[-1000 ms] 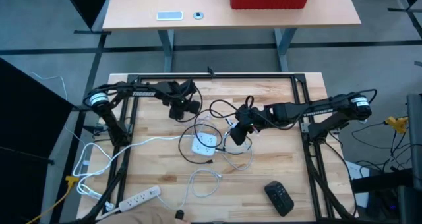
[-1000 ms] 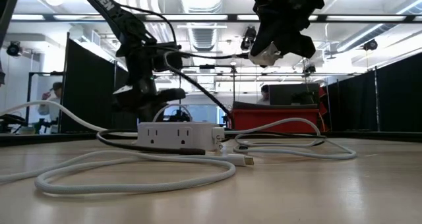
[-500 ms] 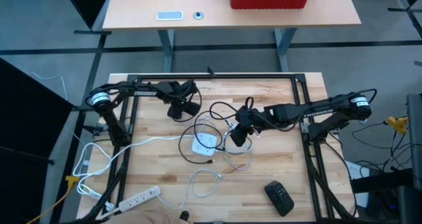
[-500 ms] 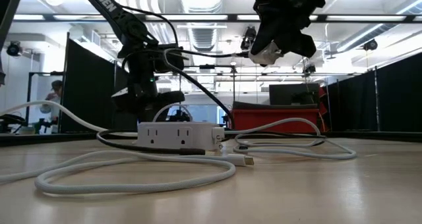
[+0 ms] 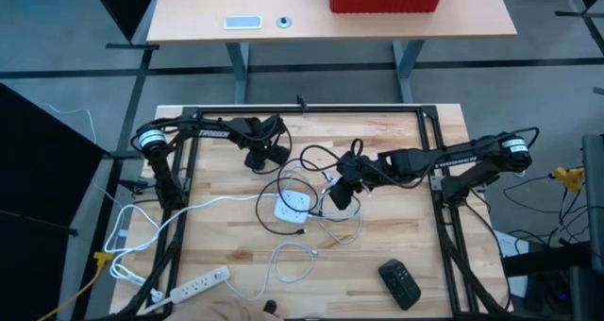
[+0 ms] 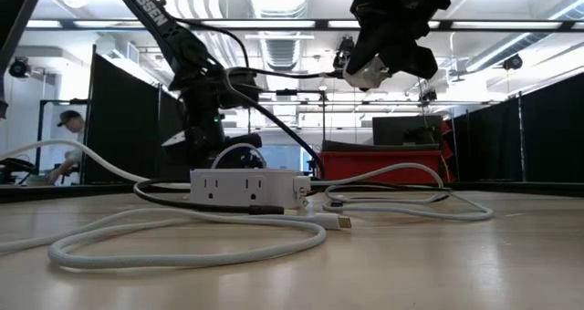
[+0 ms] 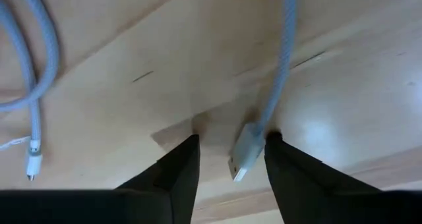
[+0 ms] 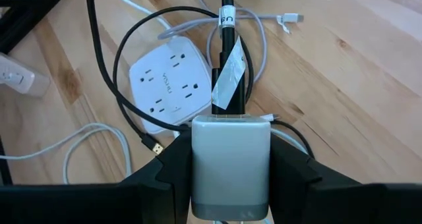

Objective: Insert USB
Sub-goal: Insert the purple USB cable into the white charger adapter

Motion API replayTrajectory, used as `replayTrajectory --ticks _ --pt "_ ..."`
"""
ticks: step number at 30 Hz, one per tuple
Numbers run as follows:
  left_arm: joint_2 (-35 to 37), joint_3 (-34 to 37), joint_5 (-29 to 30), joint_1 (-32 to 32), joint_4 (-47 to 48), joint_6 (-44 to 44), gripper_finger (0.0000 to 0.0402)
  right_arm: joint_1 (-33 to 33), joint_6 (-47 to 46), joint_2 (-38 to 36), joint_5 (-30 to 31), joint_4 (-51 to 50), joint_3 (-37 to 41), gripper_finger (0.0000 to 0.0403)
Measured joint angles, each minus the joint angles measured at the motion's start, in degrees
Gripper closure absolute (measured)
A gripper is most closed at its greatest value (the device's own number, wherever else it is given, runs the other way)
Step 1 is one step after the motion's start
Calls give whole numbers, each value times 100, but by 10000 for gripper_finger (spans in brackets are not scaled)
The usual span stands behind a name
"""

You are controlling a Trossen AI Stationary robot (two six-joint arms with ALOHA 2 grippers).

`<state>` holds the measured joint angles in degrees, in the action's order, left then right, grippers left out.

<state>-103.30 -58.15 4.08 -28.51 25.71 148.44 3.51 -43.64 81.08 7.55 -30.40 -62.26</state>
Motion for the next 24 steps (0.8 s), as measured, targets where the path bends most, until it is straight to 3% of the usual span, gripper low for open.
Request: replayTrajectory --ticks 15,24 --pt "21 -33 43 0 505 17 294 13 -58 4 112 213 0 279" --pt "3 -28 -101 -2 606 37 389 13 -47 2 148 222 0 279"
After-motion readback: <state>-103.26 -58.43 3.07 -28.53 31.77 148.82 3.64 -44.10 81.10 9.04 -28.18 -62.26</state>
